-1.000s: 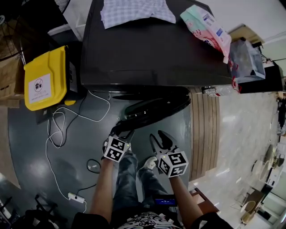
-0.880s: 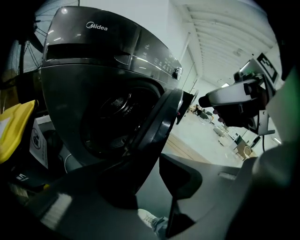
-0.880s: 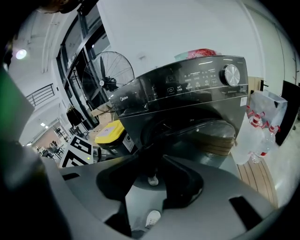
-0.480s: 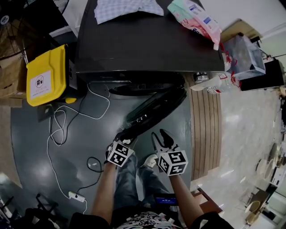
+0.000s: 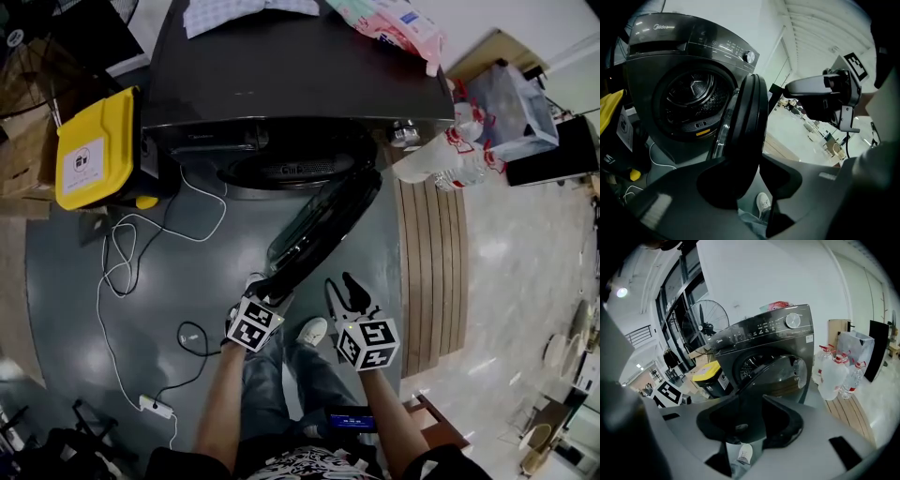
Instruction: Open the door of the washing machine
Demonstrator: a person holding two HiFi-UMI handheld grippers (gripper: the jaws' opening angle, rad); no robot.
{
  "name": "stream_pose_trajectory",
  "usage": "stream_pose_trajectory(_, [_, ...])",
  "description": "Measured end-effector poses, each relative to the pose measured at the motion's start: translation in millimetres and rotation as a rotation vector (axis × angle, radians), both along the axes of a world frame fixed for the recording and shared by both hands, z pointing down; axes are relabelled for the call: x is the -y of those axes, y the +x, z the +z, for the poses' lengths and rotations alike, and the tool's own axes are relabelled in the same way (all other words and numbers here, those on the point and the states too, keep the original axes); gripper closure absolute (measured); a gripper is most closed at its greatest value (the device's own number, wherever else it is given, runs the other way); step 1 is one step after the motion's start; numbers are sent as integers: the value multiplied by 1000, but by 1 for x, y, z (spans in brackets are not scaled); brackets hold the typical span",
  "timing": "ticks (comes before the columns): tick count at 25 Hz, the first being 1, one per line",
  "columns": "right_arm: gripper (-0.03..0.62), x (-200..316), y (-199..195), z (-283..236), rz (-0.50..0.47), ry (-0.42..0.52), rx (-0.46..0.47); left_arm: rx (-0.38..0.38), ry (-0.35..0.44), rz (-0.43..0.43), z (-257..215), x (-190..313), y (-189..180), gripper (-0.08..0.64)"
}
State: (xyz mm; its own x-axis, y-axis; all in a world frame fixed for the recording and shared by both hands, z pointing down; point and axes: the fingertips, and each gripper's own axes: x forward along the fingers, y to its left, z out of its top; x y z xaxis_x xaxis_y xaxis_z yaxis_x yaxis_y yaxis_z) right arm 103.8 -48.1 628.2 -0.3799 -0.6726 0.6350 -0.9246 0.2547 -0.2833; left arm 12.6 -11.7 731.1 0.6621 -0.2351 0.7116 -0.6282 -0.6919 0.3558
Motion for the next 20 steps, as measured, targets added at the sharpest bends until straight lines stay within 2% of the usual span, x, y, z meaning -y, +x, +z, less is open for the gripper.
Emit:
stream_pose_trajectory(5, [439,-30,19,5,-24,-7,-2,-12,-5,-40,2,-22,21,421])
stream_pose_trajectory(8, [443,-49,32,6,-12,-21,-10,-18,-14,-31,2,-34,35,420])
stream_pose_trajectory(11, [489,-60,42,3,34,-14,-3,-33,-26,23,2,-46,49,416])
stream_pose_trajectory(16, [488,-68,46,6,80,-11,-3,-42,-52,192,0,-68,79,419])
stream_pose_trajectory(20, [489,-67,42,5,103,6,-13,-50,-36,245,1,-76,89,422])
